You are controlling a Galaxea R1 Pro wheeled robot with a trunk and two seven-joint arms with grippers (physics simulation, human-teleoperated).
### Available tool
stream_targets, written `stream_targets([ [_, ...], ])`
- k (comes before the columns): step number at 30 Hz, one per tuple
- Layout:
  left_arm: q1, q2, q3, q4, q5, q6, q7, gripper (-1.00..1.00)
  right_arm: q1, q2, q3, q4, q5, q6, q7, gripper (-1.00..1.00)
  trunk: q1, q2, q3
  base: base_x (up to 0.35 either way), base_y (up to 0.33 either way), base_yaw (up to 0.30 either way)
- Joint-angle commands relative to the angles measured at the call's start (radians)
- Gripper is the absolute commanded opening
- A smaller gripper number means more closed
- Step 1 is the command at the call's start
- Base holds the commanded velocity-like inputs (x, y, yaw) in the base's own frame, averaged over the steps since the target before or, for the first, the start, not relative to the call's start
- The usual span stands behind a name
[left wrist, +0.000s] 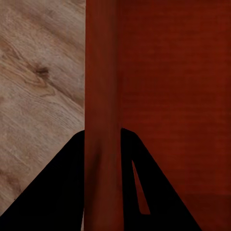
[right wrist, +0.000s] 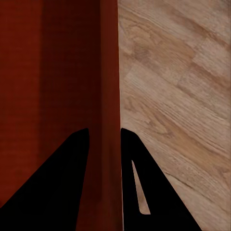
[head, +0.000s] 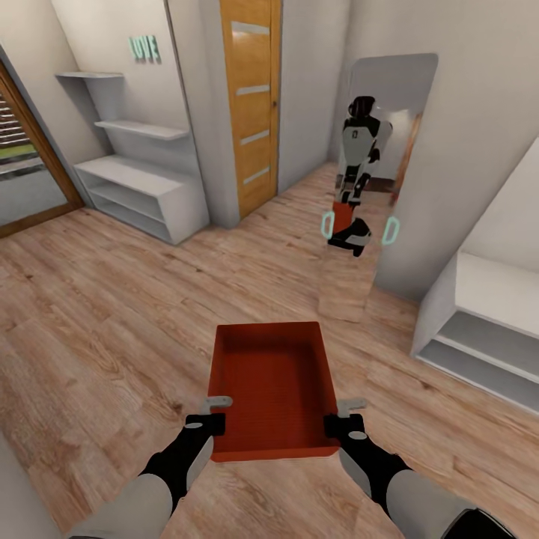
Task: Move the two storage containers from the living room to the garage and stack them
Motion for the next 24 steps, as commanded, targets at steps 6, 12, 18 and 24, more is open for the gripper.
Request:
stream_targets([
  [6,0.000,0.018,-0.018,0.012,0.025,0.005,0.011,-1.00,-0.002,-0.021,-0.006,-0.005,0.004,-0.017,-0.008,-1.00,0.001,-0.001,-0.001,0.323,0.000,0.000],
  [12,0.000,0.001,0.029,0.010,-0.031,0.005,0.000,-1.00,-0.002,-0.004,0.018,0.007,-0.020,-0.002,-0.009,-1.00,0.001,-0.001,-0.001,0.054,0.000,0.000],
  [18,0.000,-0.015,0.086,0.010,-0.091,0.005,-0.007,-1.00,-0.002,-0.014,0.039,-0.004,-0.042,-0.001,-0.008,-1.00,0.001,-0.001,-0.001,0.000,0.000,0.000],
  [24,0.000,-0.021,0.132,0.010,-0.133,0.005,-0.018,-1.00,-0.002,-0.017,0.076,-0.006,-0.079,-0.002,-0.008,-1.00,0.001,-0.001,-0.001,0.000,0.000,0.001],
])
